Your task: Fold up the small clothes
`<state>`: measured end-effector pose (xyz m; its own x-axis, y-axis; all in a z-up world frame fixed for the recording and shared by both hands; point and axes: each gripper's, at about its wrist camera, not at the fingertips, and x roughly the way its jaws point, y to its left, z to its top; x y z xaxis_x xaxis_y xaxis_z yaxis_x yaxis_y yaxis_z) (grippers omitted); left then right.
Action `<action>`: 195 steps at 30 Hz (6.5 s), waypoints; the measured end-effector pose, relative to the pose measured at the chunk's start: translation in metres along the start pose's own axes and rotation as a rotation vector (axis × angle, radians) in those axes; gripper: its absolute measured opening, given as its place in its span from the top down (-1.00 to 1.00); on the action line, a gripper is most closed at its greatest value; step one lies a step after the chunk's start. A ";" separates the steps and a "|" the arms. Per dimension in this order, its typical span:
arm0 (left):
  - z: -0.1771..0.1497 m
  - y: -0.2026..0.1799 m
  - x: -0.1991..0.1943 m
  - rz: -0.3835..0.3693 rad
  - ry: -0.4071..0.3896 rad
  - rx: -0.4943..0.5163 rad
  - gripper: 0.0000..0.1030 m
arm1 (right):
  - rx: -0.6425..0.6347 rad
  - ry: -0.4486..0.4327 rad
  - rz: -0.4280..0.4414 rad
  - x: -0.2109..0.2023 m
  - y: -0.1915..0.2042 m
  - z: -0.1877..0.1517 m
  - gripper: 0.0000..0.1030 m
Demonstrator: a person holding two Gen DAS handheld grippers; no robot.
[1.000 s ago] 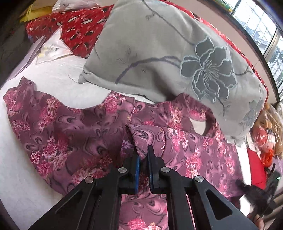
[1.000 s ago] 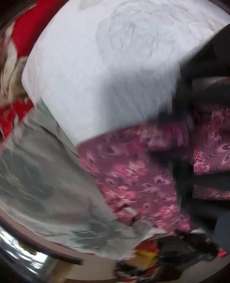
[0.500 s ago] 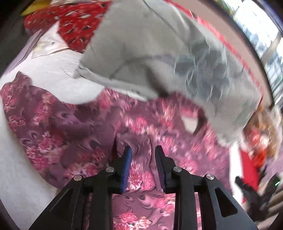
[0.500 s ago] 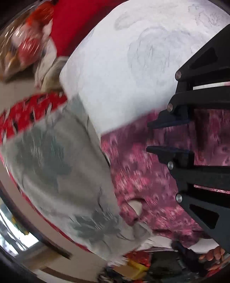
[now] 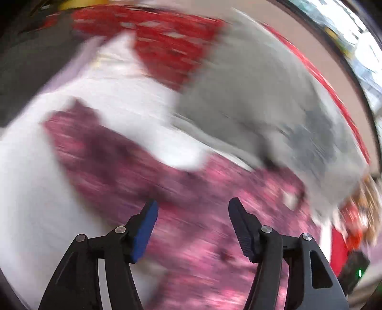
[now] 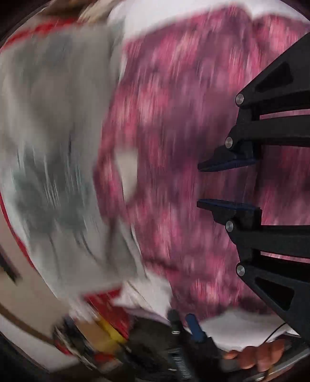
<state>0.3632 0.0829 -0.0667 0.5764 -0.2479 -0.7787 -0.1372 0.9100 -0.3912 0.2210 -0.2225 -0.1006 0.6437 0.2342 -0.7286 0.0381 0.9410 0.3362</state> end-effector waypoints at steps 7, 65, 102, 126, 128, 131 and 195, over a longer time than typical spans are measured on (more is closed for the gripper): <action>0.055 0.126 -0.012 0.162 0.041 -0.244 -0.18 | -0.101 0.026 0.063 0.059 0.081 -0.016 0.44; 0.093 0.152 -0.061 0.047 -0.238 -0.269 0.90 | -0.116 0.011 0.077 0.048 0.086 -0.017 0.24; -0.091 -0.165 0.053 -0.045 0.282 0.264 0.80 | 0.023 -0.015 -0.269 -0.038 -0.121 -0.045 -0.16; -0.047 0.036 -0.013 -0.194 0.199 -0.184 0.05 | 0.414 0.013 0.118 -0.030 -0.111 0.000 -0.37; -0.046 0.040 -0.007 -0.199 0.211 -0.190 0.05 | 0.454 0.017 0.155 -0.017 -0.103 0.002 -0.37; -0.047 0.043 -0.003 -0.213 0.214 -0.189 0.05 | 0.521 0.035 0.209 -0.004 -0.092 0.005 -0.37; -0.212 0.105 -0.159 -0.021 0.612 0.149 -0.09 | 0.275 0.225 -0.025 -0.240 -0.198 -0.258 0.15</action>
<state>0.0861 0.1476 -0.0887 0.0066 -0.3713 -0.9285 0.0083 0.9285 -0.3712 -0.1382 -0.4018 -0.1467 0.4562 0.2886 -0.8418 0.2757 0.8536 0.4421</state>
